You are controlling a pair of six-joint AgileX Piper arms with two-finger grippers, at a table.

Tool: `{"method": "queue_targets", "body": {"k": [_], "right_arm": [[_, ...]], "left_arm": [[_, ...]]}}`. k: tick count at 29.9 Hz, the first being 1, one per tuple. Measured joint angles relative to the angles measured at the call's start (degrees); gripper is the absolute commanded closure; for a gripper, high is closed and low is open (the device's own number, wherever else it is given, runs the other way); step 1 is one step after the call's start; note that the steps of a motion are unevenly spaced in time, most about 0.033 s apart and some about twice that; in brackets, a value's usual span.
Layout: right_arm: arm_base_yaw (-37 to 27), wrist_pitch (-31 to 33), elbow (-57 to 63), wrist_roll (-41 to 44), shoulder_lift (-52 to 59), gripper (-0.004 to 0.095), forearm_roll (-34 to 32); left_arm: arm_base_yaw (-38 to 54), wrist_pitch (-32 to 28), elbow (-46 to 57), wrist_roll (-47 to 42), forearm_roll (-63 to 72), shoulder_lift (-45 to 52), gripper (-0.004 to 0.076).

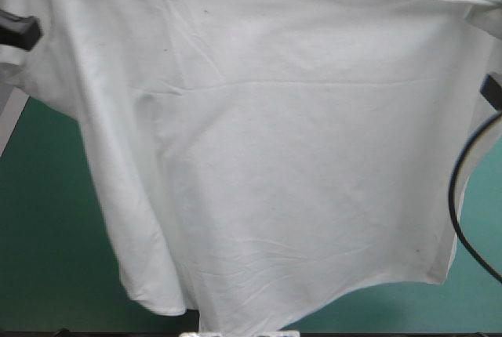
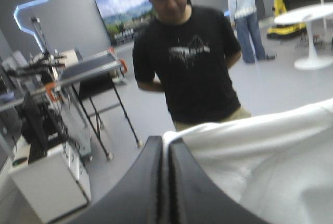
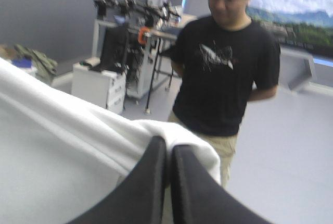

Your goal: Fold the cloth

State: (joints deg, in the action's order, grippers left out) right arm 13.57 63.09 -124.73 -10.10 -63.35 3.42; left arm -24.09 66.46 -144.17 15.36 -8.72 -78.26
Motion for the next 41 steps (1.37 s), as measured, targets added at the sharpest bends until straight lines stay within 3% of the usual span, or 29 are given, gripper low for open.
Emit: {"method": "queue_targets", "body": {"k": [4,9,17,20,25,28,32,35,41], "right_arm": [[0.0,-3.01,10.74,3.39,-3.2,0.0925,-5.69],[0.0,-10.58,24.39,4.8,-11.27,0.0925,-7.63],[-1.4,-18.79,27.74,4.54,-28.24,0.0925,-8.81],[-3.62,-22.78,27.74,3.37,-34.81,0.0925,-7.06],[-8.38,-26.21,26.2,-2.75,-44.52,0.0915,2.49],[-10.23,-26.6,24.18,-4.4,-48.09,0.0815,5.43],[-11.6,-26.43,21.94,-5.49,-50.9,0.0472,7.07],[-12.32,-26.67,21.46,-5.78,-51.5,0.0274,7.29],[-12.92,-24.63,16.89,-5.97,-51.02,0.0295,7.24]], "left_arm": [[0.0,0.08,6.15,-0.67,-4.14,-6.19,0.0733],[0.06,-2.83,12.35,-5.63,-12.25,-16.56,0.0733],[0.16,-9.73,13.22,-9.08,-14.45,-34.91,0.0733],[0.38,-12.04,13.41,-10.22,-13.48,-41.17,0.0733],[3.04,-15.41,13.78,-10.71,-5.78,-47.42,0.0733],[4.9,-15.77,13.78,-10.91,-1.84,-48.72,0.0733],[6.53,-16.16,13.98,-10.91,1.75,-49.47,0.0728],[7.14,-16.09,13.98,-10.91,3.15,-50.07,0.0634],[7.51,-14.52,13.88,-10.91,3.94,-49.82,0.0292]]}}
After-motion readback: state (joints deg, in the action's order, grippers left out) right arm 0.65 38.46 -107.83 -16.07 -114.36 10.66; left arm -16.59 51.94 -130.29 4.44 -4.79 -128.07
